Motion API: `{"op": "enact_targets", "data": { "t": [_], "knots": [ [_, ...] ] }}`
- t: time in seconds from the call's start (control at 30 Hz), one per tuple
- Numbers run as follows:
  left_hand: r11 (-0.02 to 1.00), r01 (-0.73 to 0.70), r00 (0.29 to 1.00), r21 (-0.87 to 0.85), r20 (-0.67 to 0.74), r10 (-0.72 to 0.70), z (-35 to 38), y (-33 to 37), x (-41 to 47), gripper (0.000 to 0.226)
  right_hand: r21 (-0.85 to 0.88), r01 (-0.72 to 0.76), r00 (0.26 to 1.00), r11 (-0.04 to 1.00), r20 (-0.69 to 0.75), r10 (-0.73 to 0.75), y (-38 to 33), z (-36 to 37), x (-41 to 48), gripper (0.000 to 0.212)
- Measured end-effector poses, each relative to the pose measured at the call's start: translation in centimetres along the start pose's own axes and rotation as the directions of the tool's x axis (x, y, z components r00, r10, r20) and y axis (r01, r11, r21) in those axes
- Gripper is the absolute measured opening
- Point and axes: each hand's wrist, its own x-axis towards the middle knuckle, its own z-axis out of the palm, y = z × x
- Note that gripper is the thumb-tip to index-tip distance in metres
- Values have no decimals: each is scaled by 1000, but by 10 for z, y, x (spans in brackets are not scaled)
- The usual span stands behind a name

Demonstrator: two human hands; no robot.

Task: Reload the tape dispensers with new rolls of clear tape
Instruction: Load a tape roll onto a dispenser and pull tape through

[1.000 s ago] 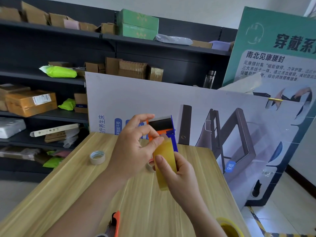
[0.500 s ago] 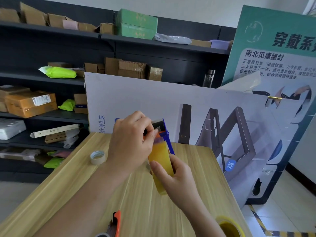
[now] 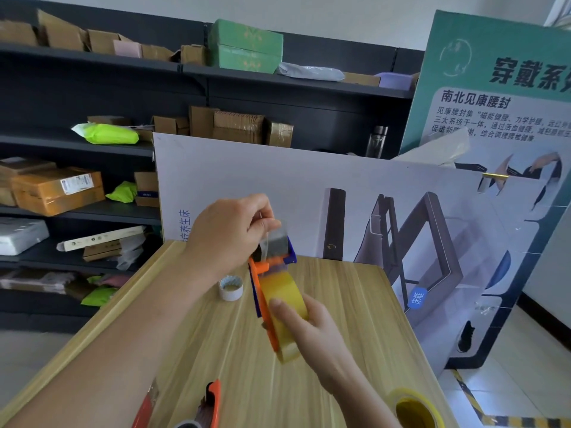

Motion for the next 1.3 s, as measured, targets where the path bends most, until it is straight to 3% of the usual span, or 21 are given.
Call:
{"op": "enact_targets", "data": {
  "t": [0.1,0.27,0.4,0.53,0.77,1.0,1.1,1.23,1.3],
  "knots": [
    [999,2,999,-35,54,0,-2,-3,1,15,31,8,999,999,-51,-7,-1,1,0,53],
    [944,200,978,-262,118,-174,-10,-19,10,17,-38,13,998,999,-57,-15,-4,2,1,34],
    [927,202,971,-315,188,-148,-18,-21,12,13,-59,-31,999,998,-31,30,-2,4,2,32],
    [921,139,990,-365,46,-131,-21,-30,17,15,17,-19,999,1000,-42,20,-9,6,1,20],
    [894,165,978,-417,-47,-203,-15,-50,21,17,-28,60,995,998,-76,-62,-11,6,5,38],
    [942,126,992,-310,15,-128,-15,-44,28,14,69,-36,998,997,-41,39,-4,8,7,62],
    [944,151,984,-292,-45,-171,-16,-52,32,15,85,-63,998,994,20,61,-5,3,10,41],
    [940,173,979,-293,-49,-196,-15,-56,34,12,73,-105,993,992,61,100,-2,4,11,42],
    [949,161,983,-270,-44,-180,-13,-56,35,11,117,-124,992,985,54,118,1,6,11,32]
  ]
}}
